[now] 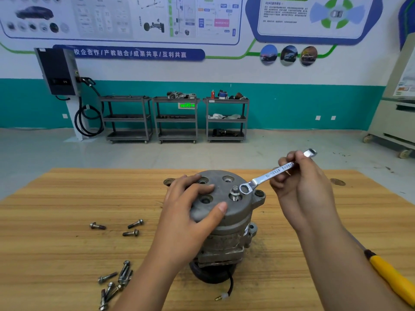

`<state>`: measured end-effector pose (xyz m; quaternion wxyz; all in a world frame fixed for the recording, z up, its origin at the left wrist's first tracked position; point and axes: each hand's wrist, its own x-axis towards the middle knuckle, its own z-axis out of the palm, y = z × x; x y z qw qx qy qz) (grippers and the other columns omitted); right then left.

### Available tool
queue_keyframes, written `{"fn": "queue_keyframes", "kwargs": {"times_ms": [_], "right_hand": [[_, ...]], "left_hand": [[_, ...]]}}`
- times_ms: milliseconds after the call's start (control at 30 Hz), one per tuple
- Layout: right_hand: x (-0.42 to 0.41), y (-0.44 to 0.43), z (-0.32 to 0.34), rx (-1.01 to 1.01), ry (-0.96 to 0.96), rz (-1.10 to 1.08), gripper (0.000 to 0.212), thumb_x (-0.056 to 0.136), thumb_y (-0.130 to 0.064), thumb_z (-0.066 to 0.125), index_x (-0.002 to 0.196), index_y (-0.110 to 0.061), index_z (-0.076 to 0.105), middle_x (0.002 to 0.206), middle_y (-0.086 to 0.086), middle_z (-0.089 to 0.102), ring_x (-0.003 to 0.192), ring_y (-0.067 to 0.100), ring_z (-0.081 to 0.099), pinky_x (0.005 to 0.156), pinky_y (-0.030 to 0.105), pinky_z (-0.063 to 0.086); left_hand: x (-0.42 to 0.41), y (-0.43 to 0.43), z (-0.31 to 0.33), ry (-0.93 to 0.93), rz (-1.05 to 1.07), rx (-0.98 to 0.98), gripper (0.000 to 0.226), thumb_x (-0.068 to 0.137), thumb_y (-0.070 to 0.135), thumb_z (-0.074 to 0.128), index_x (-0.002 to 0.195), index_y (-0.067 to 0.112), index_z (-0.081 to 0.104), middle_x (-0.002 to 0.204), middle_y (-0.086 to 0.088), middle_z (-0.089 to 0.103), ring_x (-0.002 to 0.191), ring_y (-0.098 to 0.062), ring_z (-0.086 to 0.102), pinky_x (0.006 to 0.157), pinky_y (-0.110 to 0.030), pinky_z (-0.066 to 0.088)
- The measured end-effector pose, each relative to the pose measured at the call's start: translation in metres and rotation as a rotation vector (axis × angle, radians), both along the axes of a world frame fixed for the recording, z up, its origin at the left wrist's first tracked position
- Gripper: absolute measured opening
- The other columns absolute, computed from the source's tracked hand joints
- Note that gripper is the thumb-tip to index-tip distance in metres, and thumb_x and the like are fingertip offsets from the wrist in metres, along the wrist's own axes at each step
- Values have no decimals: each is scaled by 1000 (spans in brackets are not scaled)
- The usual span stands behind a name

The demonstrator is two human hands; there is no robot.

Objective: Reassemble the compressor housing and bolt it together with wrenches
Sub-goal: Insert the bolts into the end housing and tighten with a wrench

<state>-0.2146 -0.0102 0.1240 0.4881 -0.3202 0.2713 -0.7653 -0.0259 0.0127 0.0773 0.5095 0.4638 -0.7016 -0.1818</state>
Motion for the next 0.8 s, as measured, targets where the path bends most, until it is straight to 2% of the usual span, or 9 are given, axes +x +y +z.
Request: {"fn": "queue_keyframes", "kwargs": {"times_ms": [133, 200, 367, 467, 667, 800], "right_hand": [[10, -12, 4, 43, 42, -22, 27, 103, -17, 30, 78, -13, 41, 63, 4, 64, 34, 11, 36, 36, 16, 29], [14, -17, 3, 52, 88, -39, 27, 103, -18, 29, 80, -14, 41, 61, 5, 67, 33, 11, 35, 36, 16, 30], [18, -23, -1, 31, 98, -60, 25, 103, -24, 34, 81, -15, 42, 52, 0, 63, 35, 9, 43, 39, 16, 37], [18, -25, -2, -7, 143, -54, 28, 103, -29, 30, 81, -16, 41, 52, -2, 61, 39, 11, 48, 41, 17, 40], [12, -25, -9, -31, 76, 6, 26, 104, -27, 28, 83, -16, 41, 51, -1, 57, 39, 11, 46, 41, 17, 39], [12, -24, -13, -31, 113, 15, 26, 104, -26, 28, 83, -17, 41, 52, -2, 57, 40, 11, 46, 42, 17, 39]], "left_hand": [[1, 0, -1, -7, 6, 0, 30, 66, 63, 59, 92, 49, 55, 124, 32, 41, 124, 10, 34, 93, 1, 22], [1, 0, -1, -2, 5, 4, 32, 65, 65, 57, 92, 48, 56, 124, 32, 40, 124, 10, 33, 94, 0, 23], [0, 1, 0, -2, 2, 7, 34, 63, 68, 51, 91, 50, 55, 124, 32, 39, 124, 12, 32, 93, 2, 22], [0, 0, 0, -15, 2, 0, 33, 64, 68, 51, 91, 49, 54, 125, 30, 40, 125, 8, 33, 94, 2, 21], [0, 0, -1, -13, 1, 3, 35, 64, 68, 51, 93, 48, 55, 126, 29, 40, 127, 4, 34, 98, -3, 23], [0, 0, -1, -14, 4, -3, 35, 65, 67, 51, 94, 48, 55, 126, 29, 41, 126, 5, 34, 99, -5, 24]]}}
